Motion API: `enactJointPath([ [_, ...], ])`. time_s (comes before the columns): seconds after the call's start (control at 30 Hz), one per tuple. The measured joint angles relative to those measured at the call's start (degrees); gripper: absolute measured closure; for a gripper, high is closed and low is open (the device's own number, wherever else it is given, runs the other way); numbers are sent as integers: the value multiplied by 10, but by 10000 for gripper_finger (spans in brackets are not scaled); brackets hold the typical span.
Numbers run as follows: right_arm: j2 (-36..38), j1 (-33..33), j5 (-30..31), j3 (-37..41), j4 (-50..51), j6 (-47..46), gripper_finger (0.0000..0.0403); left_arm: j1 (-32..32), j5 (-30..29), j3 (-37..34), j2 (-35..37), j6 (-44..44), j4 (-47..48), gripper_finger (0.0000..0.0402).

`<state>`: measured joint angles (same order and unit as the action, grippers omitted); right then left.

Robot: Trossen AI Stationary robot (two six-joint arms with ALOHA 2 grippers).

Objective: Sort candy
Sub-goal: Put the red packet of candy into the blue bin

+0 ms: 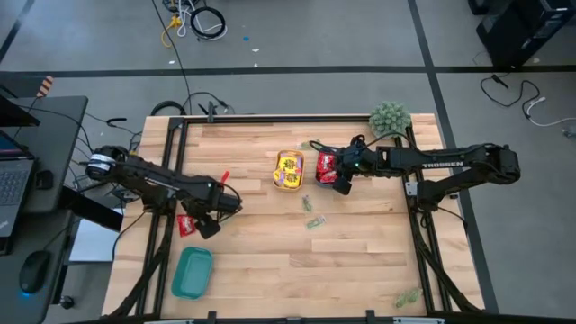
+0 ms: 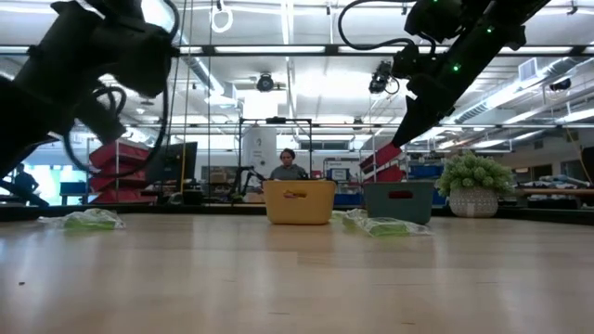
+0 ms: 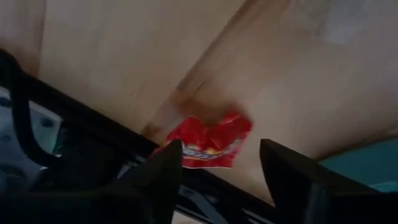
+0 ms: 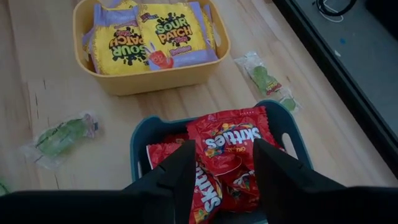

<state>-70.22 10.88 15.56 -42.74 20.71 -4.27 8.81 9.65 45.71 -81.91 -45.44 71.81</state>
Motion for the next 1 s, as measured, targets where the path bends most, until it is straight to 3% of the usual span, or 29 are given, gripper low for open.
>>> enactJointPath([
  [0.2,0,0,0,0,0,0,258,15,1,-46,-1,-16,-14,151],
  [0.43,0,0,0,0,0,0,258,15,19,-87,-1,-16,-63,161],
  [0.6,0,0,0,0,0,0,258,15,14,-96,-1,-8,-72,232],
  [0.8,0,0,0,0,0,0,258,14,-34,-61,-1,36,-79,385],
  [1.0,22,-6,17,0,4,0,258,-14,-127,53,-1,120,-39,398],
])
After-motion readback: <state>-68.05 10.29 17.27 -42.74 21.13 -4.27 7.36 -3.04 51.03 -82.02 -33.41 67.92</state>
